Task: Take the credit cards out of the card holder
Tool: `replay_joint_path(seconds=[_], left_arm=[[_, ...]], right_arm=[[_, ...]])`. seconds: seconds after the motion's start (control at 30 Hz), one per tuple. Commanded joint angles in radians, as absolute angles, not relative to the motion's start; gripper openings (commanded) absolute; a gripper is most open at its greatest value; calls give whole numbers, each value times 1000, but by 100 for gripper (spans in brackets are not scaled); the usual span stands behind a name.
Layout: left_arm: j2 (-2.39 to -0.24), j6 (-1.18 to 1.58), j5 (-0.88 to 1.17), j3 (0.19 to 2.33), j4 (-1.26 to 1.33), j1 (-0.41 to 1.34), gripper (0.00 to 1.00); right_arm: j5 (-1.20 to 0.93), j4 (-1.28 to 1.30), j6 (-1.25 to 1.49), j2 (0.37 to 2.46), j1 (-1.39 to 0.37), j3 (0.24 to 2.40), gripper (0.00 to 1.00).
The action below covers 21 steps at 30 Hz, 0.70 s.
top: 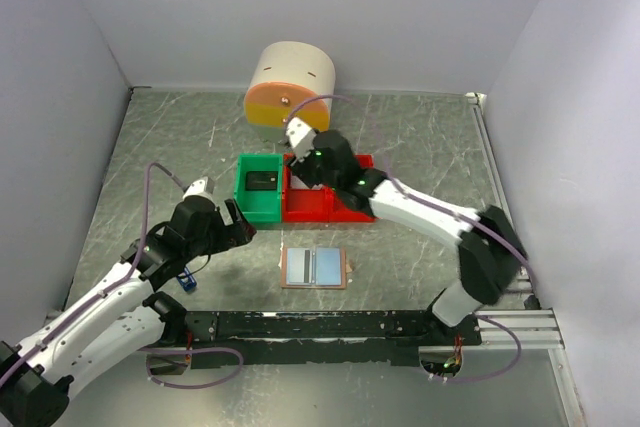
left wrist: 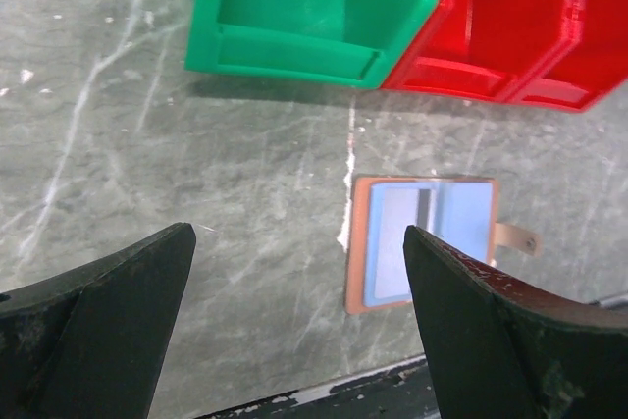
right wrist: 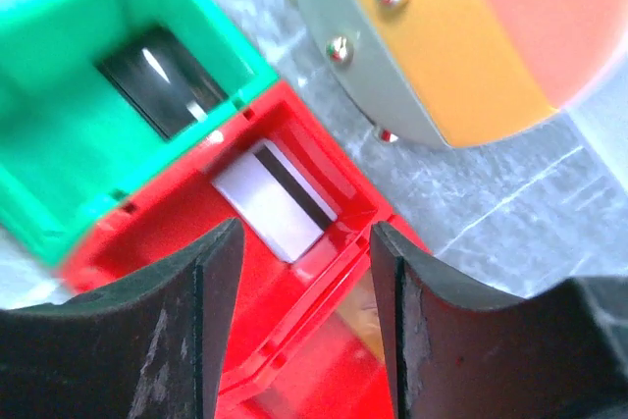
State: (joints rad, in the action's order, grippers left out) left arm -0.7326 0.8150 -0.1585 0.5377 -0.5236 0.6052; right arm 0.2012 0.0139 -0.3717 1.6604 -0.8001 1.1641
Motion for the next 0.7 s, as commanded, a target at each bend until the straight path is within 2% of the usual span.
replay_joint_path(seconds=[0.0,0.17,0.3,0.43,0.57,0.67], left_arm=[[-706,822,-53,523,-437,597,100],[-739,831,28,496,-389,597,99],[-824,824,81,484,-369,595,100],[-883,823,138,470,-325,597,97],[-863,824,183,437,-281,597,96],[-837,828,181,426,-294,596,95]], right_arm=[[86,-19,100,1412,-798,1048,56],[5,-22,579,1213,-798,792,56],[-138,-232,832,1091,-797,496,53],[-234,-250,856,1014,-803,450,48],[-208,-89,830,1005,-813,495,45],[-200,-118,876,1030,-819,460,43]])
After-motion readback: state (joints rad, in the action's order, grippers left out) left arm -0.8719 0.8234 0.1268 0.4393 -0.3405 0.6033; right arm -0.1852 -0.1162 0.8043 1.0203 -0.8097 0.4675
